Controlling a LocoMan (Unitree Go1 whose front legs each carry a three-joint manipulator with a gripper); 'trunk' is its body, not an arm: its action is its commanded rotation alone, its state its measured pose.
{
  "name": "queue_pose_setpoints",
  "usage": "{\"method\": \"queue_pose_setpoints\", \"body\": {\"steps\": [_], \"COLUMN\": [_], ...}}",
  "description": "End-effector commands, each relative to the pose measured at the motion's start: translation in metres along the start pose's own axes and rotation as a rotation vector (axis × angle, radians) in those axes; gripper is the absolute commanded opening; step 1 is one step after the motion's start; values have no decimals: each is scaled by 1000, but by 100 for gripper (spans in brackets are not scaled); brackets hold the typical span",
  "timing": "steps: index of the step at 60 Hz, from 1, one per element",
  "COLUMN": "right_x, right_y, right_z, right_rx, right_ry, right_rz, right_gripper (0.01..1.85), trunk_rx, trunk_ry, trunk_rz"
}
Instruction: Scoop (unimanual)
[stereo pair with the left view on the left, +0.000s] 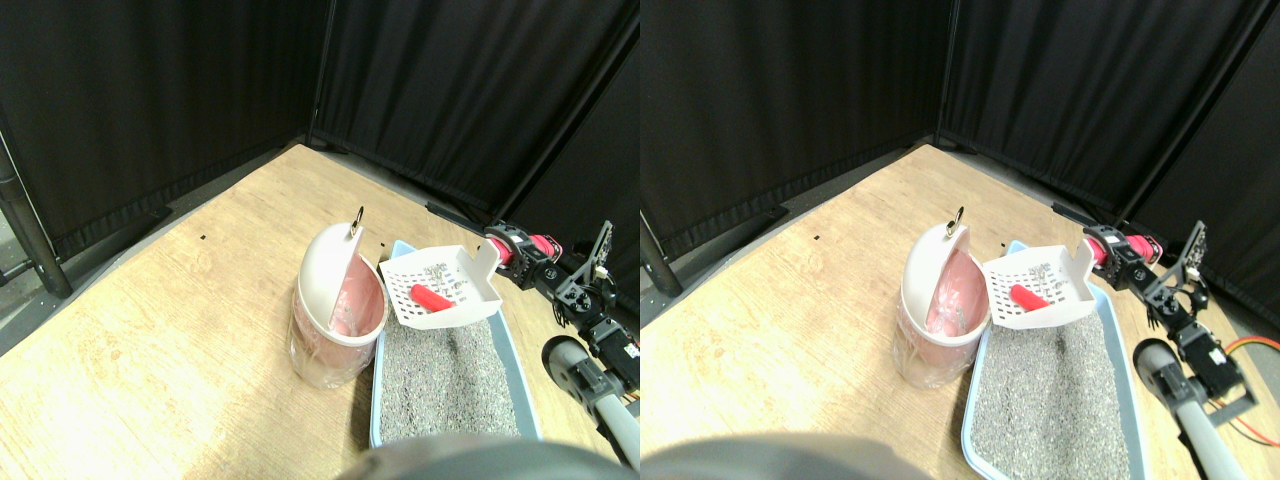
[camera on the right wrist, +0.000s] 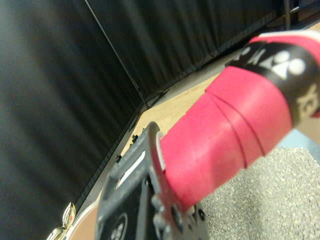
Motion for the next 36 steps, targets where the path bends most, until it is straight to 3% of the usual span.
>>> {"method": "queue_pose_setpoints", "body": {"steps": [1,22,28,32,36], "right_x": [3,7,8,7,6], "right_y": [9,19,21,23,24], "right_z": [8,10,13,16,19], "right_rx": [-32,-119,-119,-134,-157], "right_ry": [-45,-37,-36,-18,-9], "right_rz": [24,41,44,43,44], "right_gripper": [5,5,18,5,5], "trunk_rx": [-7,-9,-10,-12,-13], "trunk_ry": [-9,-10,-12,-13,-14], "trunk_rz": [56,61,61,62,63]}}
